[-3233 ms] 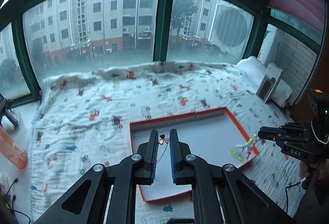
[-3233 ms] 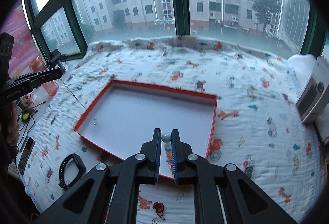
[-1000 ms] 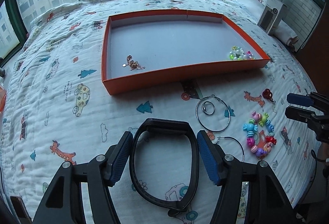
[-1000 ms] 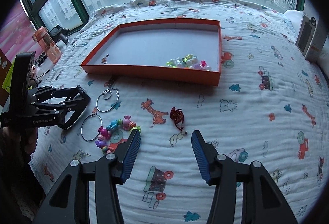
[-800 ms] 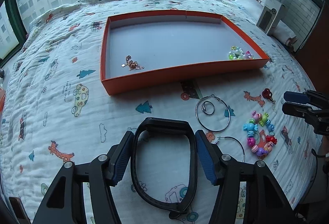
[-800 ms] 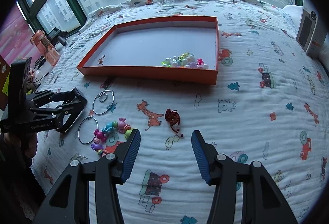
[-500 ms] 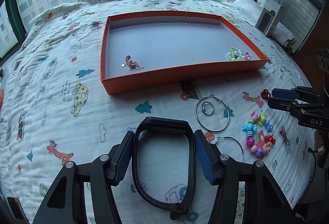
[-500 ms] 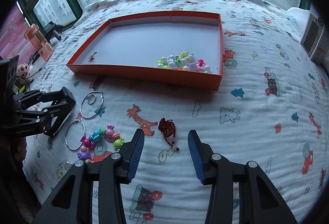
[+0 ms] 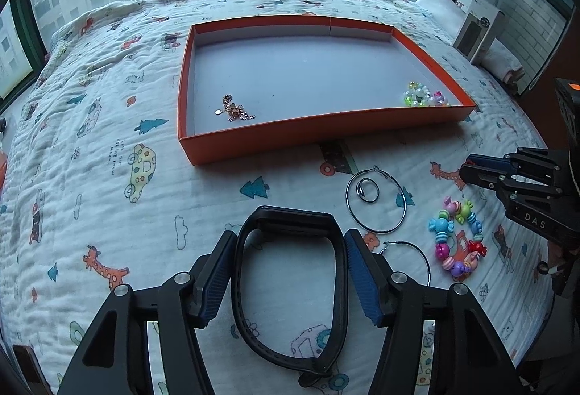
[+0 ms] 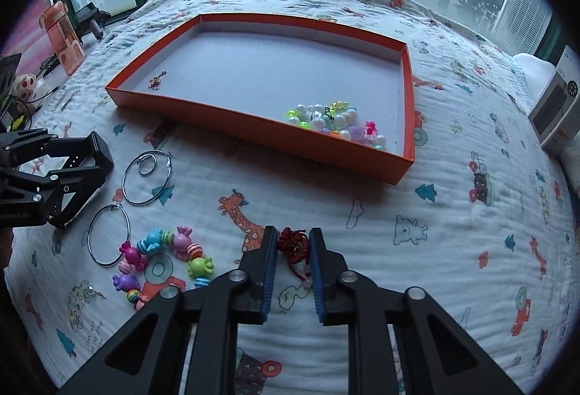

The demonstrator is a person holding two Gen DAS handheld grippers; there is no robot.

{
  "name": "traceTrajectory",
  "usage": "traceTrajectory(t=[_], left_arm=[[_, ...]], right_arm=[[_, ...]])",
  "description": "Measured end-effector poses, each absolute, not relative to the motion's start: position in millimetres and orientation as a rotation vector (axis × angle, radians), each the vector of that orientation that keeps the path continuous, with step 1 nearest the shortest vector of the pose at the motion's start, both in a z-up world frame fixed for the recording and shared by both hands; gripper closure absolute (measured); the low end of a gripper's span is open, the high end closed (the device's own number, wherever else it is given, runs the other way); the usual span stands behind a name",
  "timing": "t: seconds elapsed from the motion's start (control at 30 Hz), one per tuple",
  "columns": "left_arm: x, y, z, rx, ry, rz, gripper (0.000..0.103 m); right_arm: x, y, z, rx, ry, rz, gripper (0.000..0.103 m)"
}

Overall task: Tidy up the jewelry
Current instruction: 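Grasp the black watch band with the left gripper while the right gripper grasps the red charm, then carry the watch band and red charm into the tray and open both grippers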

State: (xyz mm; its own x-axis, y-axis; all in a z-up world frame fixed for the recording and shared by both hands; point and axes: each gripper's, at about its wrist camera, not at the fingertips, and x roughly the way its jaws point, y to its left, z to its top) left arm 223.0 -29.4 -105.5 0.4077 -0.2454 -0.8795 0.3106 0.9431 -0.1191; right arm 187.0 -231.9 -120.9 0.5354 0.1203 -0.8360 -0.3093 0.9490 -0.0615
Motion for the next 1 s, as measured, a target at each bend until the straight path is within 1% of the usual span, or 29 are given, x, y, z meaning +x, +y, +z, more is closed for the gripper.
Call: traceTrajectory(t=[0.17, 0.43, 0.67, 1.0], left_arm=[[221.4, -28.6, -105.1, 0.059, 1.101, -0.346, 0.038], [217.9, -29.9, -105.0, 0.072, 1.101, -0.339, 0.038], [208.5, -27.1, -102.0, 0.061, 1.090, -0.341, 0.043], [187.3, -21.8, -70.6, 0.030, 1.016, -0.340, 0.044]], right_arm=[[187.1, -234.3, -120.2, -0.184, 0.979, 0.254, 0.086], [180.5, -238.3, -115.0, -0.133, 0.980, 0.261, 0.086], [171.9, -235.6, -105.0, -0.136, 0.958, 0.265, 0.086], [160.0, -233.4, -85.4, -0.144, 0.909, 0.262, 0.086]])
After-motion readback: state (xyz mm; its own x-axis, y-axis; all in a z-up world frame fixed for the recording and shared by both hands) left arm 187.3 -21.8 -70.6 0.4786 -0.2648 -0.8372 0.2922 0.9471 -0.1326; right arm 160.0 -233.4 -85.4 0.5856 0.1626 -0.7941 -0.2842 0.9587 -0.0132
